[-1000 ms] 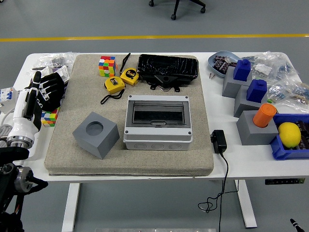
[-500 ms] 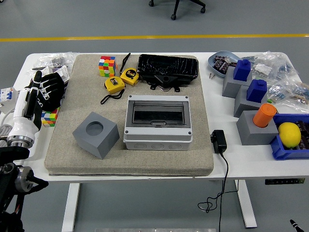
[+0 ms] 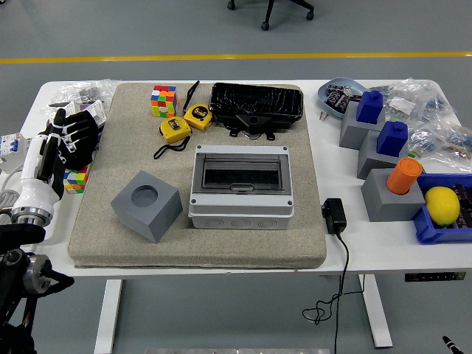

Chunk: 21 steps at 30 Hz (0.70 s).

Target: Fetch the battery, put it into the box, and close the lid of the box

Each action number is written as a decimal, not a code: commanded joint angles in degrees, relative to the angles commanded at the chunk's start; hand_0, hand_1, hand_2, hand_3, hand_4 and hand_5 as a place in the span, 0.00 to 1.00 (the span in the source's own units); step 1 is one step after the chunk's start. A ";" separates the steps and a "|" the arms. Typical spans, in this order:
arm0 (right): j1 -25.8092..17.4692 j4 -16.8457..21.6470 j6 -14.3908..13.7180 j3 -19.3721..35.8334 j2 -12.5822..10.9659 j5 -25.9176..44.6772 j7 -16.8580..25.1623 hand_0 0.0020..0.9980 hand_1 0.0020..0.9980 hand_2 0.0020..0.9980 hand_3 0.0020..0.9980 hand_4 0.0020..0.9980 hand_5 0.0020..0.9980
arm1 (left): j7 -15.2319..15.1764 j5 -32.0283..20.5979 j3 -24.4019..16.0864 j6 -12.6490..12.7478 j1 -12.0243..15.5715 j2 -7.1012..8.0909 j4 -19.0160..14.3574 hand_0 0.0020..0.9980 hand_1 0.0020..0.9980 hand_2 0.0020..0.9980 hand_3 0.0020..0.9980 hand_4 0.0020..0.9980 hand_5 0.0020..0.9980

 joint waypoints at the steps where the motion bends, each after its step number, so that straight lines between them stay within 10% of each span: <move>1: 0.01 -0.02 -0.01 0.03 0.00 0.02 0.01 0.78 0.72 0.73 0.76 1.00 1.00 | 0.00 0.00 0.01 0.01 -0.01 0.00 0.01 0.72 0.74 0.70 0.69 1.00 0.88; 21: 0.17 0.01 0.01 0.27 0.05 -0.21 -0.13 0.78 0.72 0.73 0.76 1.00 1.00 | -0.19 0.10 -0.09 0.08 -0.15 -0.02 0.11 0.72 0.74 0.70 0.69 0.99 0.87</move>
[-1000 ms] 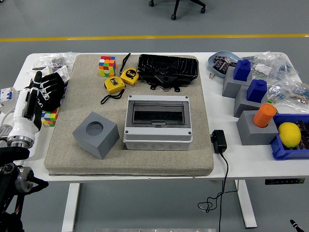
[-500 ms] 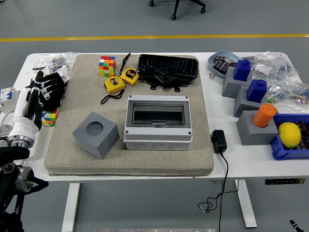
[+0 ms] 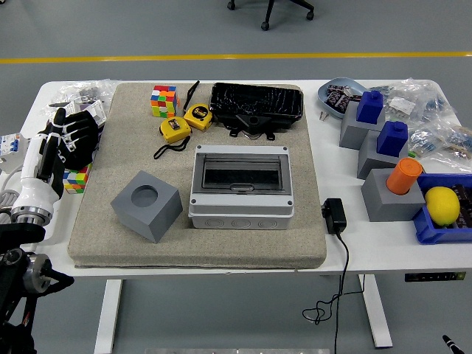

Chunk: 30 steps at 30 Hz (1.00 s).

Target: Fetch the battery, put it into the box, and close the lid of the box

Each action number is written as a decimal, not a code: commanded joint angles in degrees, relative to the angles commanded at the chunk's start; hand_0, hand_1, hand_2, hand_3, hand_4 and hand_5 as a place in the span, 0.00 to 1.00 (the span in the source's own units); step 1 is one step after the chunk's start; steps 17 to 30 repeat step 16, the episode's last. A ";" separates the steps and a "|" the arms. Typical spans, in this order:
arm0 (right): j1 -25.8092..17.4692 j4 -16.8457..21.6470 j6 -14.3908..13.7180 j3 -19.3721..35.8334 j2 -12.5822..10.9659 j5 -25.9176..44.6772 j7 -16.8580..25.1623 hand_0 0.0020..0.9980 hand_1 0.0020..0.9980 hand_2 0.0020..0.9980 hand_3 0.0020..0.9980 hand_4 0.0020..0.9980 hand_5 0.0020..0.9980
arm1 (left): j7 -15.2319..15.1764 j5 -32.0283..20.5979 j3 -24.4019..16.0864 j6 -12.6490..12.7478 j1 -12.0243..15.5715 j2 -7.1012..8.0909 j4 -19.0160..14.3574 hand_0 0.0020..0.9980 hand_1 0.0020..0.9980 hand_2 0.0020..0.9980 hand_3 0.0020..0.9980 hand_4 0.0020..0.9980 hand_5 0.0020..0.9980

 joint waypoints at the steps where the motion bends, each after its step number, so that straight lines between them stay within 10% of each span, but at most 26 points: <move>1: 0.01 0.00 0.00 0.01 0.00 0.00 -0.01 0.78 0.72 0.73 0.76 1.00 1.00 | -0.01 0.00 -0.03 0.01 -0.03 -0.01 0.01 0.72 0.74 0.70 0.69 0.99 0.87; 30: 0.06 0.04 0.01 0.19 0.06 -0.30 -0.18 0.77 0.71 0.72 0.76 1.00 1.00 | -0.07 0.02 -0.17 0.10 -0.07 -0.10 -0.03 0.71 0.74 0.70 0.69 1.00 0.87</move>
